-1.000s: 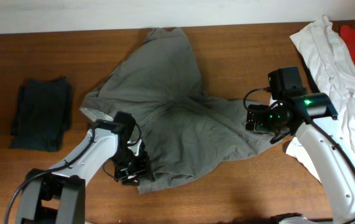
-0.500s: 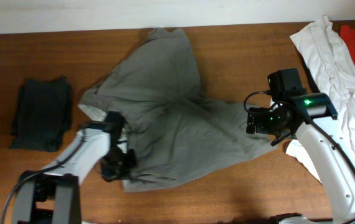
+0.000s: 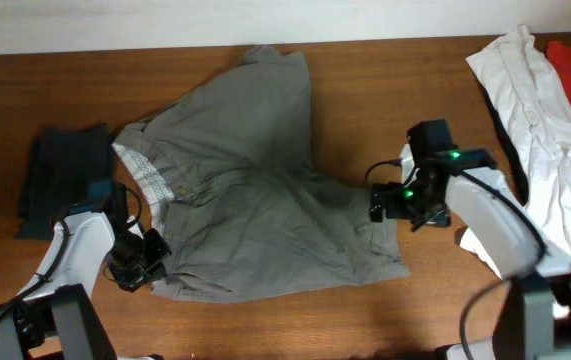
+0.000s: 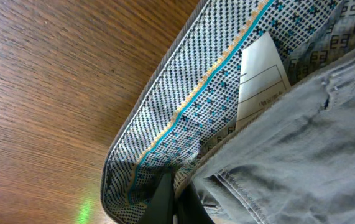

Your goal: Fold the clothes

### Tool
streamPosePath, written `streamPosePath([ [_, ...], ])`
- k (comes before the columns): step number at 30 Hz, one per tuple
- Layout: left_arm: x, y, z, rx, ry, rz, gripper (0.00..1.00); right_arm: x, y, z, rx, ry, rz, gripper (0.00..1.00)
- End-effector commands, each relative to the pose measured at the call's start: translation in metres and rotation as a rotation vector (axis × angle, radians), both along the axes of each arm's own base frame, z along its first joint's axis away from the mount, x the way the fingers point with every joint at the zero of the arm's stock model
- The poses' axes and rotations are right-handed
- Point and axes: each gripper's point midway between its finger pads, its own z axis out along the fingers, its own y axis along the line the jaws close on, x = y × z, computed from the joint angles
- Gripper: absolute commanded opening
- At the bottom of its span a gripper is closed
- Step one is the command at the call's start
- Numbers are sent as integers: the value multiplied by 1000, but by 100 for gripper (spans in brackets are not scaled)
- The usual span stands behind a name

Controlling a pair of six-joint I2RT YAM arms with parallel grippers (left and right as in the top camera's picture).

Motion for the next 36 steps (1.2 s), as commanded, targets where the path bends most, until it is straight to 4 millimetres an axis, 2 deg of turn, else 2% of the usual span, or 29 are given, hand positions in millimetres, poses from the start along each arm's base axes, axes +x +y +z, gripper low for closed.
streamPosePath([
  [1,6,-1,6,-10,-35,-12,0,2,10,-31,58,45,42,93],
  [6,5,-1,6,-11,-29,-12,0,20,6,-63,28,40,39,89],
  [8,4,-1,6,-11,-27,-12,0,24,7,-73,29,42,39,77],
  [9,4,-1,6,-11,-28,-14,0,27,7,-78,28,38,39,53],
  [11,3,4,5,16,-23,-18,0,31,3,-78,15,21,33,22],
  [12,2,9,4,46,-16,-22,0,35,-1,-75,1,8,22,9],
  [13,1,13,4,72,-10,-26,0,38,-7,-72,-20,-2,4,4],
  [16,-1,22,3,122,1,-32,0,46,-40,-54,-111,-21,-109,4],
  [19,-2,29,3,158,9,-37,0,44,-68,-31,-158,-16,-193,4],
  [22,-4,37,3,204,20,-41,0,32,-80,-14,-158,1,-229,4],
  [26,-5,43,3,242,28,-46,0,8,-80,-8,-162,78,-224,9],
  [27,-5,43,3,242,28,-46,0,2,-79,-8,-163,99,-219,15],
  [30,-6,43,4,239,33,-46,0,-9,-72,-8,-159,147,-200,47],
  [31,-7,43,4,240,36,-47,0,-11,-71,-8,-158,154,-197,52],
  [34,-9,42,5,239,44,-48,0,-14,-69,-8,-155,167,-192,56],
  [36,-9,42,6,238,40,-47,7,-14,-69,-8,-155,167,-191,56],
])
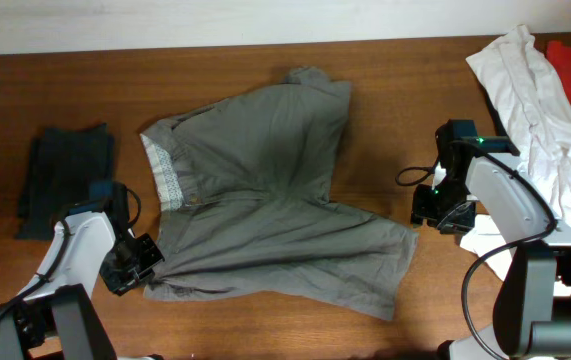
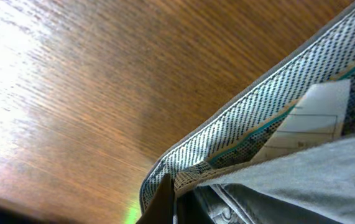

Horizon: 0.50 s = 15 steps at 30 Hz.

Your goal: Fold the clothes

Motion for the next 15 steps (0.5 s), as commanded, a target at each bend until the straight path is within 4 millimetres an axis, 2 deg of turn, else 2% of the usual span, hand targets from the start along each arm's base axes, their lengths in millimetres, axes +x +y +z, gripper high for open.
streamPosePath([
  [1,3,10,9,49,-22,-8,12,7,-5,8,-32,-31,-4,56],
  [2,7,11,16,54,-42,-8,31,7,-5,8,-31,-31,-4,56],
  [3,11,12,21,58,-60,-7,36,7,-5,8,-32,-31,-4,57],
  [5,21,14,34,69,-108,-1,38,8,-5,8,-30,-35,-1,56],
  [10,57,19,91,100,-338,18,39,11,-4,8,-22,-51,0,59],
  [11,70,14,111,79,-431,17,47,16,3,8,17,-71,25,60],
  [15,96,-2,137,4,-613,-14,51,31,23,11,135,-139,72,60],
])
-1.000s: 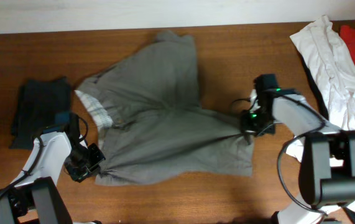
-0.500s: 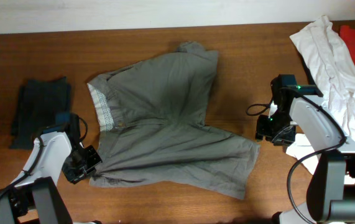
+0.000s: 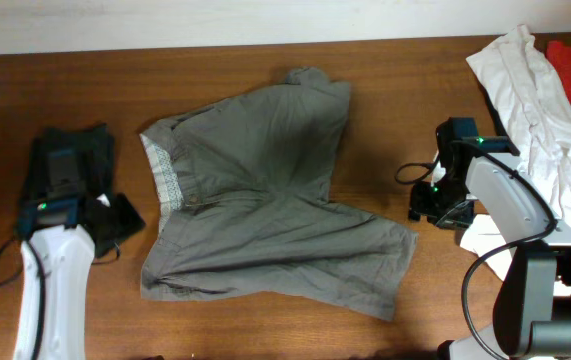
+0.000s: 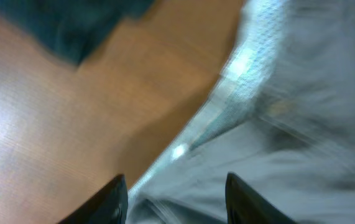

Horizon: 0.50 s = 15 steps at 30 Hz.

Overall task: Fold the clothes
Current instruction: 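Grasp the shorts' waistband corner with the left gripper at upper left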

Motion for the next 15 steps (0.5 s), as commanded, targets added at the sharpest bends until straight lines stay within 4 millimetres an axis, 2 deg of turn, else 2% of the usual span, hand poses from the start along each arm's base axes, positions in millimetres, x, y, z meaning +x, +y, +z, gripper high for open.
streamPosePath([
  [1,22,-19,25,-70,-148,-69,51,18,21,12,122,-88,53,61],
  [4,42,-33,27,-60,-200,-171,52,26,32,16,189,-130,89,62],
  [7,65,-53,19,-50,-233,-298,55,34,41,21,240,-165,111,64],
  [10,85,-63,-1,-49,-223,-345,63,42,43,28,250,-196,119,67],
  [13,98,-64,-29,-58,-184,-347,65,55,46,40,264,-250,153,73],
  [15,107,-63,-47,-62,-166,-346,66,68,51,49,295,-312,180,83],
])
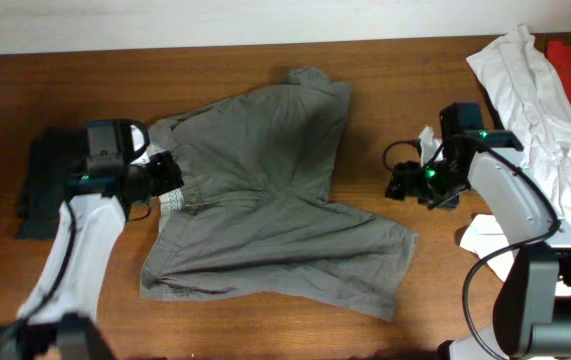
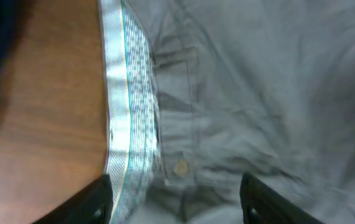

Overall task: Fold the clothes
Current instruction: 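Grasp the shorts' waistband corner with the left gripper at upper left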

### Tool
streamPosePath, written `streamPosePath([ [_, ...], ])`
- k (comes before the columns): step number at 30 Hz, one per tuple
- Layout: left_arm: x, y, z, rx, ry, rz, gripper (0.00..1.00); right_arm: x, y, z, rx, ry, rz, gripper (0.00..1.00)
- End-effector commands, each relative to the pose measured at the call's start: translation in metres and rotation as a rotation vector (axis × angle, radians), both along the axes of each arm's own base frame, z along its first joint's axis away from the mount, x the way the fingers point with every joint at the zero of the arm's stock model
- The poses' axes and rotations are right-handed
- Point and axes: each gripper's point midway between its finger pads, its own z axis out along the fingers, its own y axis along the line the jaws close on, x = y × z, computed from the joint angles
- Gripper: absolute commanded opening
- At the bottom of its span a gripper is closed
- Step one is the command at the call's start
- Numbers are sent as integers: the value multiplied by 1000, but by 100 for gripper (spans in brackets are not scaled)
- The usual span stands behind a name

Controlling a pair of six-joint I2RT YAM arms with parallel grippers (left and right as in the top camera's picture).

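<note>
Grey shorts (image 1: 265, 200) lie spread on the wooden table (image 1: 365, 320), waist to the left, with two legs reaching up and right. The patterned waistband lining (image 2: 130, 112) and a button (image 2: 179, 167) show in the left wrist view. My left gripper (image 1: 165, 172) (image 2: 177, 202) hovers open over the waistband, one finger on each side of the fly, holding nothing. My right gripper (image 1: 400, 187) is to the right of the shorts, apart from the cloth; its jaws are too small to read.
A dark folded garment (image 1: 50, 175) lies at the far left. A pile of white cloth (image 1: 535, 100) and a red cloth fill the right end. A white piece (image 1: 485, 235) lies under the right arm.
My left gripper was open left of the shorts, near the dark garment; now it is above the waistband at the shorts' upper left. The right gripper has shifted left and slightly up. The shorts lie unchanged.
First my left gripper was shut on the waistband's lower corner and the right one was at a leg hem, the shorts bunched. Then the shorts lay further right and flatter, left still gripping. Then the left was open, clear of them. Now it hovers over the waistband.
</note>
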Motion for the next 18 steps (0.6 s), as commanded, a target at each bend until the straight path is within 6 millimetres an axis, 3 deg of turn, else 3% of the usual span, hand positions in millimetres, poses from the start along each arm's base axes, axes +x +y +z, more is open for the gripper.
streamPosePath([
  [1,12,-2,-33,-2,46,-33,66,29,15,28,80,-148,59,89],
  [7,38,-5,-66,-23,26,-45,66,67,21,40,116,-313,76,93],
  [18,49,-23,-105,-133,46,-81,66,69,35,40,144,-325,110,94],
])
